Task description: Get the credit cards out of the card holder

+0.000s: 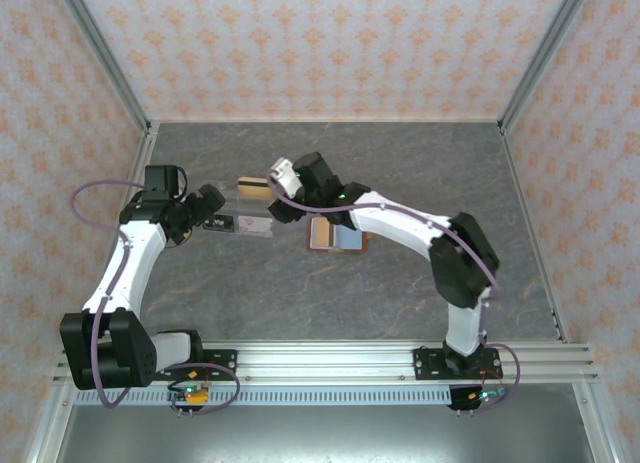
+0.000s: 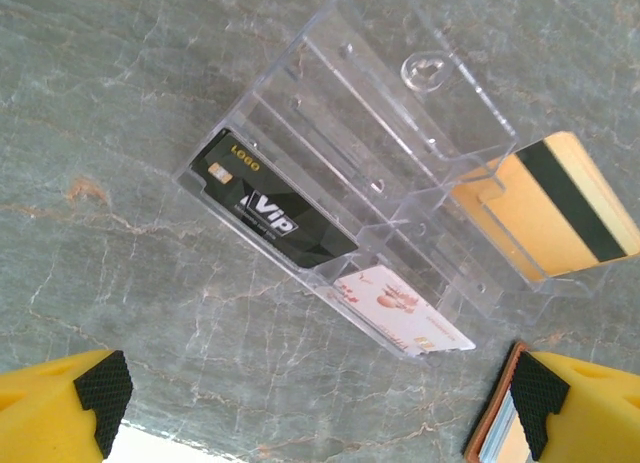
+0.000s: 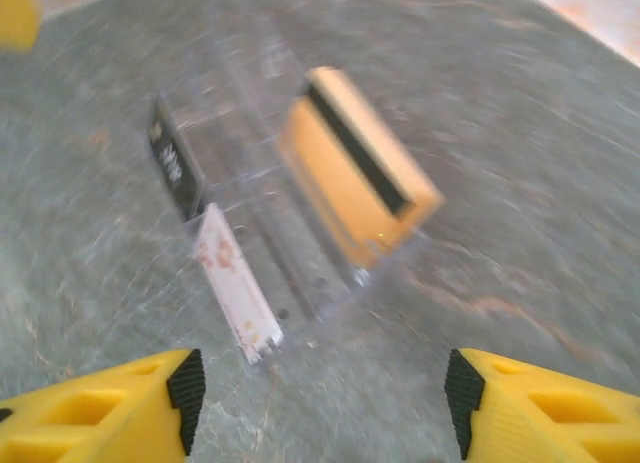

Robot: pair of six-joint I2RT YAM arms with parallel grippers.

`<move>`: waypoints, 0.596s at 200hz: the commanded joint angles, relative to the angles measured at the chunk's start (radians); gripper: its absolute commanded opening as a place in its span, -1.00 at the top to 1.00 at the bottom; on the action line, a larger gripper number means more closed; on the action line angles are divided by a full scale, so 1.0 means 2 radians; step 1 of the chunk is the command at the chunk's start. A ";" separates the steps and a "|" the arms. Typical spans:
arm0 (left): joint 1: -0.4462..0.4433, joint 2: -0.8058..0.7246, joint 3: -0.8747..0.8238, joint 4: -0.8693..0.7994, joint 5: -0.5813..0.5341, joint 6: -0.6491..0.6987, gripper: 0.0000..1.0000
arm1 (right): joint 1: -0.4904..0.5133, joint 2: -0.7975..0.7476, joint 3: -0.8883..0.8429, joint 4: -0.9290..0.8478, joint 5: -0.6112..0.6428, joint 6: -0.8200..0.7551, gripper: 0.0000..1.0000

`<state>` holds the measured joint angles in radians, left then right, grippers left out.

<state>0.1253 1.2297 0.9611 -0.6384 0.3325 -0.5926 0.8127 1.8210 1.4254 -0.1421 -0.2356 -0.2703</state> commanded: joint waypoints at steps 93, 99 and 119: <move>-0.027 0.002 -0.016 0.022 0.028 0.016 -1.00 | -0.062 -0.015 -0.081 -0.168 0.091 0.312 -0.49; -0.032 0.005 -0.015 0.022 0.028 0.017 -1.00 | -0.069 -0.007 -0.084 -0.158 0.067 0.318 -0.43; -0.048 0.013 -0.012 0.023 0.032 0.020 -1.00 | -0.082 0.015 -0.086 -0.121 0.002 0.339 -0.20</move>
<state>0.0605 1.2354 0.9276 -0.6090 0.3828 -0.5808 0.6762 1.8103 1.2621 -0.4297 -0.0731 0.3069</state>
